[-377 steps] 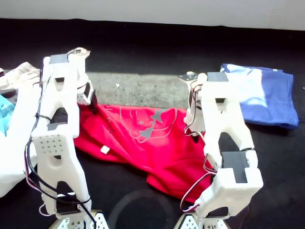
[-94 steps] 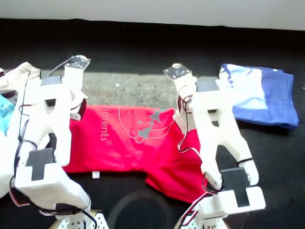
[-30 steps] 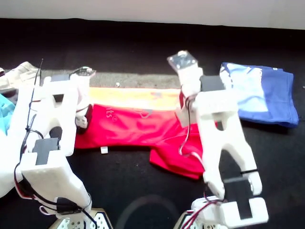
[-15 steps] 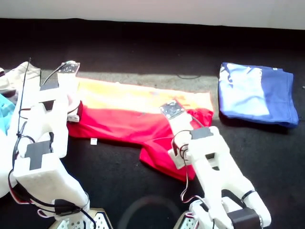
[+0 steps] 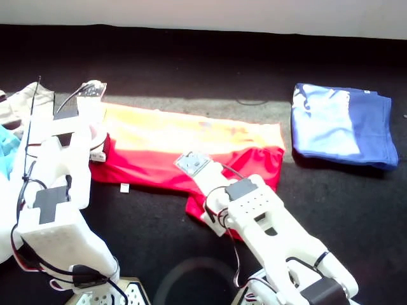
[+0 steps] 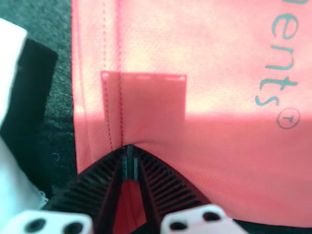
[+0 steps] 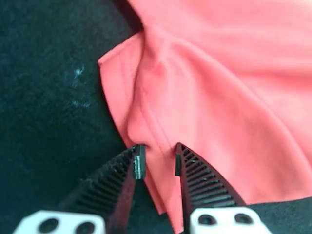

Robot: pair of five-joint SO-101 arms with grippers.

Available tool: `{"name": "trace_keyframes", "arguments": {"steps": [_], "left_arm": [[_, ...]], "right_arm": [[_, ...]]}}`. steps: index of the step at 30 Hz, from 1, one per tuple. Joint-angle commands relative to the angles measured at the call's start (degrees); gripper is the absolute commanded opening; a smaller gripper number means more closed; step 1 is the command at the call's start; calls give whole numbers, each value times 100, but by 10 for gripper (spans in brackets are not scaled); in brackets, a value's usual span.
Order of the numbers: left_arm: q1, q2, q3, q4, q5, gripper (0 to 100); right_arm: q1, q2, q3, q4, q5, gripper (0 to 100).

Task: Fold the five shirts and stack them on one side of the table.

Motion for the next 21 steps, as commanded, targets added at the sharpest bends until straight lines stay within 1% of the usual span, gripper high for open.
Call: {"name": "trace_keyframes", "arguments": {"steps": [1,7,12,15,21], "left_arm": [[-48,84,-110,-141,18,10],[-40,84,-110,-141,18,10],[-40,84,-110,-141,26,10],[-40,84,-110,-149,26,10],[-40,84,-110,-149,26,10]], "right_arm": [[418,-119,40,-479,-44,111],[1130,-119,13,-1068,-35,111],[1191,-180,13,-1051,-35,111],[989,-189,4,-769,-35,111],[22,-198,4,-198,-53,111]]}}
